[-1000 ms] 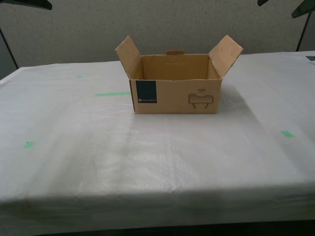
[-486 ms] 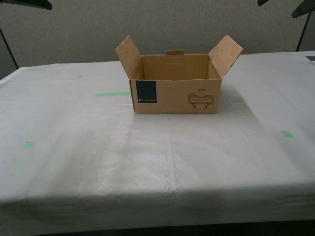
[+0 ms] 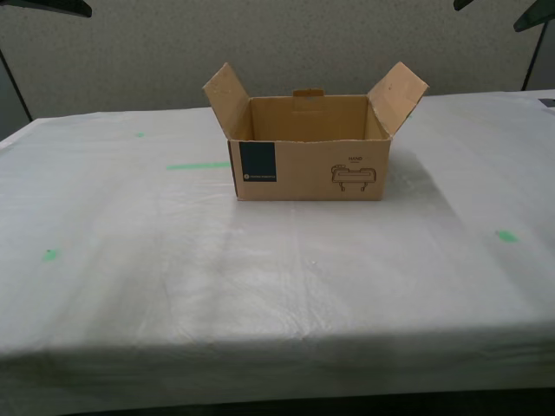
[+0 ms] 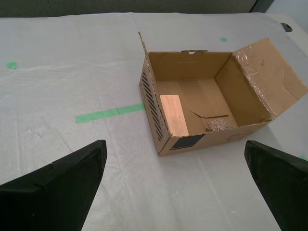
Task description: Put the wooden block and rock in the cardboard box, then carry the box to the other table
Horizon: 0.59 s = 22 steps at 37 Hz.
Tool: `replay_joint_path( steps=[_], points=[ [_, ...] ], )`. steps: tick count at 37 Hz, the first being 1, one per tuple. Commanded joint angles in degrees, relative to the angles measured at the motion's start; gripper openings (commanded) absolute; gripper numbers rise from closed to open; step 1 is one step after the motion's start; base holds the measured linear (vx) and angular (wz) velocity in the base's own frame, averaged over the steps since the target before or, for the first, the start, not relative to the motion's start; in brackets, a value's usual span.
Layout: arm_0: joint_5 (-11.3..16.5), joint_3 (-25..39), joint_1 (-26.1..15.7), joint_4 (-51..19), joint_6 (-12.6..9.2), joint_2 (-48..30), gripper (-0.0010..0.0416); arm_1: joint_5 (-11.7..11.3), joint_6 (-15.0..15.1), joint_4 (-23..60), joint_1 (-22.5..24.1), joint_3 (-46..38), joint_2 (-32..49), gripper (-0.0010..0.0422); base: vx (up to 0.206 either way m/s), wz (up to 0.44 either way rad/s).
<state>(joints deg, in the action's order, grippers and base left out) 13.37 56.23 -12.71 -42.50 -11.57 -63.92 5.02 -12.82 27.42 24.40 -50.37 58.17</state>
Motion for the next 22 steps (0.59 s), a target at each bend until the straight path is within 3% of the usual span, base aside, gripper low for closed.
replay_joint_path(
  steps=[1,22],
  points=[
    [-0.2,0.0,0.0,0.1,0.1,0.0,0.0387,-0.1,0.2,-0.1,0.0,0.0,0.0,0.0391,0.000,0.000],
    [-0.2,0.0,0.0,0.1,0.0,0.0,0.0387,-0.1,0.2,-0.1,0.0,0.0,0.0,0.0391,0.000,0.000]
  ],
)
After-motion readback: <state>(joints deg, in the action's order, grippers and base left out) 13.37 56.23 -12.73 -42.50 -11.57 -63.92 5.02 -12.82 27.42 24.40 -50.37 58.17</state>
